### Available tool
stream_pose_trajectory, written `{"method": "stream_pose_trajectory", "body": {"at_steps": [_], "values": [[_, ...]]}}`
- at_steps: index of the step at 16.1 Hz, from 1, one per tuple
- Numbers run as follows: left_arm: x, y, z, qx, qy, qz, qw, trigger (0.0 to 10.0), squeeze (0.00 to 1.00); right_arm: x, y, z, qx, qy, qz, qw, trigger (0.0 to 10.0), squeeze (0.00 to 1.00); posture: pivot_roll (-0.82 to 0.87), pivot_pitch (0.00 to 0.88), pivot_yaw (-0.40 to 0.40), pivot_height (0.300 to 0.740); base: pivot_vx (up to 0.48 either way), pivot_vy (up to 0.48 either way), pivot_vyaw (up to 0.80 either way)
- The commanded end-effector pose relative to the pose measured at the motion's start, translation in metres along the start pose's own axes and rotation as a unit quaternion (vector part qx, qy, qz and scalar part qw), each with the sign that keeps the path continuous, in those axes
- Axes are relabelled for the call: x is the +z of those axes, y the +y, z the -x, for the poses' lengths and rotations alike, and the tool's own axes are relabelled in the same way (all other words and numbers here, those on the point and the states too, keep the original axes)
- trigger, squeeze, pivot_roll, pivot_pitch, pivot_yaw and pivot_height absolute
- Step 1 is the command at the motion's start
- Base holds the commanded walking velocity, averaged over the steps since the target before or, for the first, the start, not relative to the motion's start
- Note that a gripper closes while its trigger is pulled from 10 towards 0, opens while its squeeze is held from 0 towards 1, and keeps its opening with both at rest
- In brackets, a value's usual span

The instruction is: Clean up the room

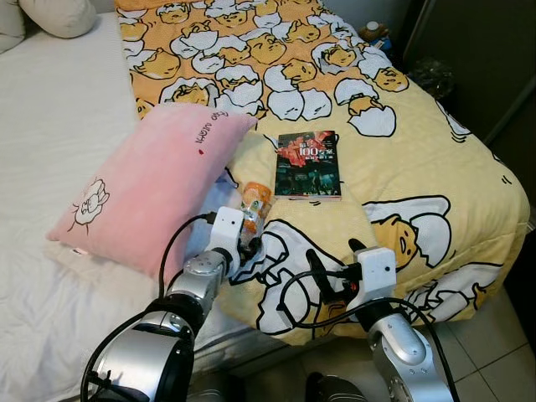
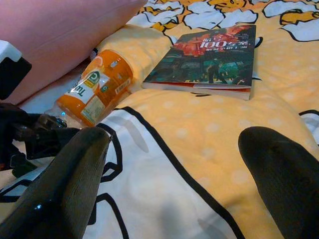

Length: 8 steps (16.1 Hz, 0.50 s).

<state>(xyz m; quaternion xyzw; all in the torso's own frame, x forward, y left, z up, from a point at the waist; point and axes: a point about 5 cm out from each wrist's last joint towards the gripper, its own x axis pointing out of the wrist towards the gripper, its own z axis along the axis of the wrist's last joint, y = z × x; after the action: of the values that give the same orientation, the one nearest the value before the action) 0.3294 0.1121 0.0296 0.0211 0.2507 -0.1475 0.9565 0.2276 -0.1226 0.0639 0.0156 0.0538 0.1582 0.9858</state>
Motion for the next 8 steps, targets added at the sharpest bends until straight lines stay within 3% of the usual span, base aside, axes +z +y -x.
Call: {"method": "stream_pose_trajectory", "body": {"at_steps": [1,5,8], "values": [[0.001,0.001,0.000,-0.002,0.000,0.002,1.000,0.0,0.00,0.002,0.000,-0.001,-0.003,0.000,0.003,1.000,10.0,0.00,-0.21,0.120,0.025,0.740,0.000,0.000,0.00],[0.007,0.000,0.000,-0.019,-0.020,0.006,1.000,0.0,0.00,0.003,0.000,-0.006,-0.004,-0.004,0.003,1.000,10.0,0.00,-0.20,0.104,0.032,0.740,0.000,0.000,0.00],[0.031,0.004,0.000,-0.042,-0.077,0.000,0.996,0.0,0.00,0.004,-0.001,-0.011,-0.009,-0.007,0.002,1.000,10.0,0.00,-0.18,0.087,0.034,0.740,0.000,0.000,0.00]]}}
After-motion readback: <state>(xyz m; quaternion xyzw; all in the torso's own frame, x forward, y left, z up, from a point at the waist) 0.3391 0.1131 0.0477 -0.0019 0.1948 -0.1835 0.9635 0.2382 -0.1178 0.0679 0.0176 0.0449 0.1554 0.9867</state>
